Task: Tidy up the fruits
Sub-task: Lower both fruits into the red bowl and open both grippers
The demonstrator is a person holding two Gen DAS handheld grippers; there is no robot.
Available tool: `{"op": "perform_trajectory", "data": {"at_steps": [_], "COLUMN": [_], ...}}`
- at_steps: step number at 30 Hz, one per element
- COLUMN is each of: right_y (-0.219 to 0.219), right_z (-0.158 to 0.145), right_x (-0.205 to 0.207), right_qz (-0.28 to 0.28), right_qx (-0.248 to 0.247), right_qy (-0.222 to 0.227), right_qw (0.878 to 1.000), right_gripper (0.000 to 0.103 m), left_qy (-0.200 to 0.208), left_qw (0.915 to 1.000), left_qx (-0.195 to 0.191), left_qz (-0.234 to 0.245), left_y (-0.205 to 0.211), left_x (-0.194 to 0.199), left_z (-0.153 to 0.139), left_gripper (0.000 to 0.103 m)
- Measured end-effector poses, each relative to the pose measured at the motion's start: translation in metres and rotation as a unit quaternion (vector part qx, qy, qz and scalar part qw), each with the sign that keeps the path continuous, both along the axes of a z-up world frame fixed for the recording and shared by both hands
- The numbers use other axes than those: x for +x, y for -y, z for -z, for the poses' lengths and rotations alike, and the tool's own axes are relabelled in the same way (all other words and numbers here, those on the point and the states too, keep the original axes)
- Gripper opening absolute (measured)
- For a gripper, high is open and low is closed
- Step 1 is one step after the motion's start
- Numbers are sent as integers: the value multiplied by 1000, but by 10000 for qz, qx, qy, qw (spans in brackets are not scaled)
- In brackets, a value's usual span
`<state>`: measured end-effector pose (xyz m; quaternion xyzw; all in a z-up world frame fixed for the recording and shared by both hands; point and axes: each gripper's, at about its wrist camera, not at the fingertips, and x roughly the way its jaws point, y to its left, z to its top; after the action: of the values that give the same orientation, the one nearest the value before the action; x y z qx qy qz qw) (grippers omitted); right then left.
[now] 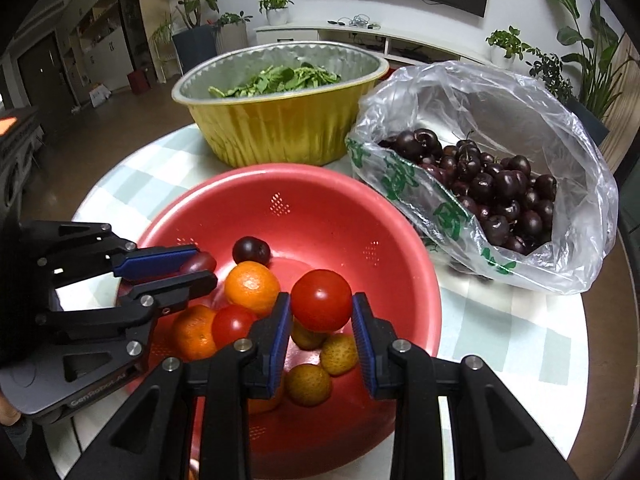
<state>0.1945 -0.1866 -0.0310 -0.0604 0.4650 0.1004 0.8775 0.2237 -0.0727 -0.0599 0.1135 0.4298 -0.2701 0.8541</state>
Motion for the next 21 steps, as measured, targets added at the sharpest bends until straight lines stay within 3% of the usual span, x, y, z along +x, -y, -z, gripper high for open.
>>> {"op": "perform_trajectory", "data": {"at_steps": [21], "right_y": [-10], "right_z": [11], "right_x": [-1], "right_qz": [-43], "right_qx": [-308], "right_qy": [37], "right_qw": [9995], "right_gripper": [34], "left_qy": [24], "left_qw": [10000], "left_qx": [-58], "left_qz": [76], "left_y": [4], "left_x": [-5], "left_z": [2], "left_gripper": [17]}}
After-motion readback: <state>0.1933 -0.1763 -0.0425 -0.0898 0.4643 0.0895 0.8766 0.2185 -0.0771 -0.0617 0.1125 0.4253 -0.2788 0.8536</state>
